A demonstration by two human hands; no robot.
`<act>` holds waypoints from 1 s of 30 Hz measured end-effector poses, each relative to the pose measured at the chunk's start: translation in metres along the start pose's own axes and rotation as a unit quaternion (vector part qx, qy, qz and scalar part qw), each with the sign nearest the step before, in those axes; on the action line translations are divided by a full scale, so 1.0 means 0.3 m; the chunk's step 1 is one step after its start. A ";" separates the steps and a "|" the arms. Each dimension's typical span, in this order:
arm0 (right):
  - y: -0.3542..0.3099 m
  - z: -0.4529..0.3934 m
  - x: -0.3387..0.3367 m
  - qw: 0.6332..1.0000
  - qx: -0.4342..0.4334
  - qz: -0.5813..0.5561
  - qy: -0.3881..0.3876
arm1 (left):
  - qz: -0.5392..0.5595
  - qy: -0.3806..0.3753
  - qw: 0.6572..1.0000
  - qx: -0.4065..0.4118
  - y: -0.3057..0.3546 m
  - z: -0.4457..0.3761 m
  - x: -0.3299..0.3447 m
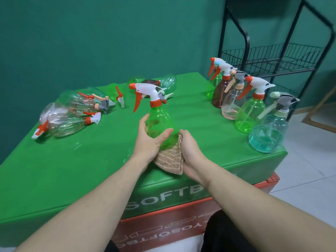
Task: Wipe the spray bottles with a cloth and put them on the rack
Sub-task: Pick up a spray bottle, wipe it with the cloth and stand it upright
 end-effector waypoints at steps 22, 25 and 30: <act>-0.241 -0.345 -0.379 0.862 -0.152 0.483 0.031 | -0.150 0.039 0.988 0.013 0.131 -0.646 0.489; -0.231 -0.397 -0.390 0.835 -0.173 0.521 0.043 | -0.164 0.038 0.986 0.017 0.138 -0.738 0.546; -0.236 -0.458 -0.396 0.795 -0.204 0.569 0.056 | -0.161 0.035 0.986 0.018 0.125 -0.853 0.604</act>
Point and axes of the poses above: each hand's wrist, its own z-axis away from the middle knuckle, its own x-axis out of the palm, y = z × x, the point moved 5 cm from there along -z, towards the middle knuckle, and after that the axes turned 10 degrees about -x, right-handed, at the moved point
